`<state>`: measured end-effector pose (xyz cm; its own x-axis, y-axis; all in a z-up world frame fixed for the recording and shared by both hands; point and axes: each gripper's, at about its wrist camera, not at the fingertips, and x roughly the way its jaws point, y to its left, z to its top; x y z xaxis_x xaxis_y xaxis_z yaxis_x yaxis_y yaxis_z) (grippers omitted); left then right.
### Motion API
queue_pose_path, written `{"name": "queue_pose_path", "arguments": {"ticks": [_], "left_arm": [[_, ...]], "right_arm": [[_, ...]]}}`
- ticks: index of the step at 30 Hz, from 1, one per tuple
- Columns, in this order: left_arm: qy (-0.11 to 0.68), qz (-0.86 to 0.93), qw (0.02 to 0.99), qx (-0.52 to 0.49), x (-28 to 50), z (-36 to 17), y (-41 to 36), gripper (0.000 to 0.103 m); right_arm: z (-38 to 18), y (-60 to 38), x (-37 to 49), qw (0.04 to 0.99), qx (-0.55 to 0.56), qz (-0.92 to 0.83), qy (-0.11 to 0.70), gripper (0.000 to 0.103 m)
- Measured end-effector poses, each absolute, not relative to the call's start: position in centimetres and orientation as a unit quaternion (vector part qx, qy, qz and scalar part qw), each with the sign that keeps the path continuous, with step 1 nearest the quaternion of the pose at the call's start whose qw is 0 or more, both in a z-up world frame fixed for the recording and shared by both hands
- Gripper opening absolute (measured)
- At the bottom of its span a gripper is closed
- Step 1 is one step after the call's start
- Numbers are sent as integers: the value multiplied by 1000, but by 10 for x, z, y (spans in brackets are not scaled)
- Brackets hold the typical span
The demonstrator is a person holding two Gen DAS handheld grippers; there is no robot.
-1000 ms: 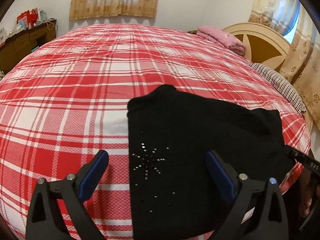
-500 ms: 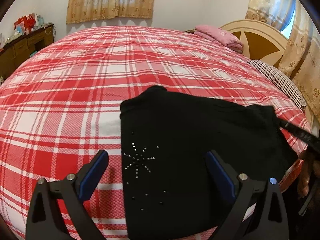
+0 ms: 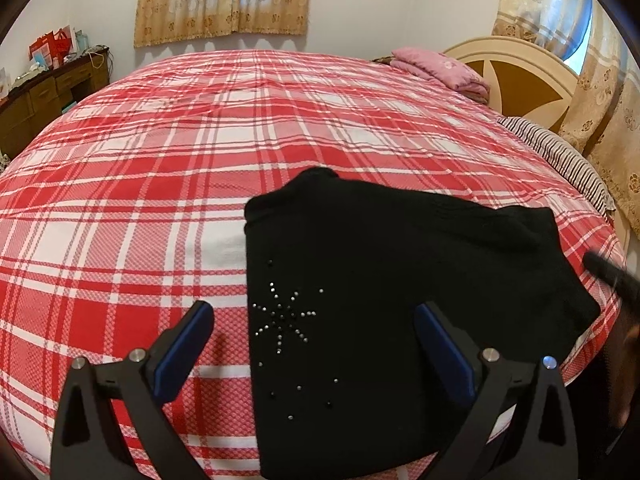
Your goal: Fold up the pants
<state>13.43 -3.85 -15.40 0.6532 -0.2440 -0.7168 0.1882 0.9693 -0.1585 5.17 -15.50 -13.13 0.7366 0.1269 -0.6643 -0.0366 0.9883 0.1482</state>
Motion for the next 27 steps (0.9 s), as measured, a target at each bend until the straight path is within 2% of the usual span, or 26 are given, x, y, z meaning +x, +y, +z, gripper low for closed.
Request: {"name": "queue_pose_path", "arguments": {"ticks": [4, 10, 18, 23, 27], "left_arm": [[401, -120, 907, -34, 134, -154, -37, 102], [408, -122, 904, -44, 135, -158, -35, 103], [394, -118, 911, -31, 135, -151, -35, 103], [378, -123, 918, 13, 149, -138, -51, 103], [389, -124, 912, 42, 164, -146, -59, 103]], "right_arm": [[-158, -148, 59, 918, 31, 28, 395, 48], [-163, -142, 56, 919, -13, 24, 394, 48], [-145, -152, 52, 925, 27, 33, 377, 48], [-124, -148, 73, 931, 46, 69, 354, 49], [-141, -174, 117, 909, 98, 41, 402, 49]]}}
